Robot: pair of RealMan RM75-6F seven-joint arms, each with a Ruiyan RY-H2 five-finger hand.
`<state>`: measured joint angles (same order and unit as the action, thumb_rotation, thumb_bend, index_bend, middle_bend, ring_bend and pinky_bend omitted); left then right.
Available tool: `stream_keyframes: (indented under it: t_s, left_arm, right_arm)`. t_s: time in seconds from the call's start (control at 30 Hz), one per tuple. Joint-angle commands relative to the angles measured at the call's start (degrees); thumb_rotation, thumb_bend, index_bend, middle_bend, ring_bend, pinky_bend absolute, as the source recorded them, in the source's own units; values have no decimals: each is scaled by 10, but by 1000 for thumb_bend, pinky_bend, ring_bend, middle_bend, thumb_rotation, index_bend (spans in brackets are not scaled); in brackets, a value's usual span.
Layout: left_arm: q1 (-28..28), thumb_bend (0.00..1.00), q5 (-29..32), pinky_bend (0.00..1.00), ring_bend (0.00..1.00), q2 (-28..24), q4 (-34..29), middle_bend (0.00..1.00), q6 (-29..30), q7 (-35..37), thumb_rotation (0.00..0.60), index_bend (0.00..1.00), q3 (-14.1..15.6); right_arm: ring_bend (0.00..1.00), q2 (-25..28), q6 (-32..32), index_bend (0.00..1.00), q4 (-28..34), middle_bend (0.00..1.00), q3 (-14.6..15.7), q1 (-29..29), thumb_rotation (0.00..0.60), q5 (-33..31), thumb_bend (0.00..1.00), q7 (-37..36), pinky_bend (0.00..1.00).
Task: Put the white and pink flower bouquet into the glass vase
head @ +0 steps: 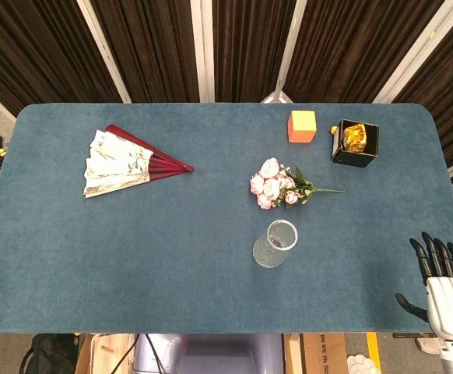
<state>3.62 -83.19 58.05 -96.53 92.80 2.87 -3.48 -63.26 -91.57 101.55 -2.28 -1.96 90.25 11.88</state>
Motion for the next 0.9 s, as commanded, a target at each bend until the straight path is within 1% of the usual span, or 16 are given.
stream_keyframes:
  t_s: [0.03,0.17,0.27,0.4,0.5,0.63,0.77,0.9]
  left_arm:
    - [2,249,-1,30,0,1,0,0,5,-1,600,105,-1]
    - [1,249,2,30,0,2,-2,0,-1,-6,600,104,1]
    - [2,249,-7,30,0,3,-2,0,6,-13,600,104,3]
    - [2,249,3,30,0,4,-5,0,0,-20,600,104,1]
    - [0,249,-1,30,0,6,-6,0,2,-23,600,104,0]
    - [3,250,-13,30,0,5,-8,0,3,-29,600,103,9]
    - [8,250,-14,30,0,6,-10,0,18,-24,600,103,5]
    - [7,250,-7,30,0,5,-9,0,12,-20,600,103,4]
  right_arm:
    - [10,-2,3,102,-2,27,-1,2,600,-1,61,1,0]
    - [9,-2,6,102,-3,27,-2,4,600,-4,61,0,0]
    - [10,1,5,102,-2,27,0,3,600,-1,61,-5,0]
    - [9,2,4,102,-3,27,-3,4,600,-4,61,-10,0]
    - [10,2,9,102,-5,27,-2,5,600,-6,61,-6,0]
    - [9,5,8,102,-1,27,2,3,600,-2,61,-9,0]
    - [10,8,8,102,0,27,4,3,600,1,61,-16,0]
    - [10,9,12,102,1,27,4,4,600,0,62,-19,0]
